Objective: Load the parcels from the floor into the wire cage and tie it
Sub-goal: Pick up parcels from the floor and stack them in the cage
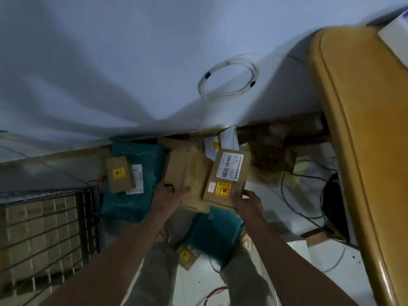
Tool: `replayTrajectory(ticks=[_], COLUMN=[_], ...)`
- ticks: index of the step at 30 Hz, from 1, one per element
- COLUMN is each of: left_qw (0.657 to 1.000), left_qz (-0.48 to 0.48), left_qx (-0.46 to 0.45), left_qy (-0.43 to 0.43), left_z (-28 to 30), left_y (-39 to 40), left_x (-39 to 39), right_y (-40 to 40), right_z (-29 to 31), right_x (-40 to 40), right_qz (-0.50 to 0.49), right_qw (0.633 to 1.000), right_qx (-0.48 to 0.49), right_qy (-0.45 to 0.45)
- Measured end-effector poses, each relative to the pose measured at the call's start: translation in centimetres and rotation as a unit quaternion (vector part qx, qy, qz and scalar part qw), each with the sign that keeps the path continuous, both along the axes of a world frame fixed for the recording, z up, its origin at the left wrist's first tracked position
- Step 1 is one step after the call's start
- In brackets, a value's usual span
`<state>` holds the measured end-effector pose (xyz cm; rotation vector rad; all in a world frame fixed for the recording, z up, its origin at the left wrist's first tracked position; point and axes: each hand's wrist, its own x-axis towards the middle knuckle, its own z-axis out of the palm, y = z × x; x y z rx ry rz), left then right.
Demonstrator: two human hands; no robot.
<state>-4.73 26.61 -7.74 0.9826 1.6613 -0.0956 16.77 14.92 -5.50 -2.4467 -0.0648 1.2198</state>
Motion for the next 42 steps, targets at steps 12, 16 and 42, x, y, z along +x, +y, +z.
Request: replayTrajectory(ticks=[12, 16, 42], left_qw=[0.922, 0.895, 0.808], left_qz=[0.224, 0.242, 0.433], left_qx=[-0.175, -0.173, 0.118], left_qy=[-0.265, -0.333, -0.382], left_z=[18.7, 26.7, 45.2], left_y=[-2.7, -6.5, -39.5], left_x=[-12.9, -15.8, -33.3], right_y=[-4.8, -7.1, -17.5], right_z=[19.6, 27.1, 37.6], right_x=[-2.8, -6.1, -30.3], right_qz=[-0.001, 0.059, 0.413], right_qw=[0.99, 0.979, 0.849], right_qx=[0.137, 0.173, 0.118], right_qy=[0.025, 0.094, 0.309])
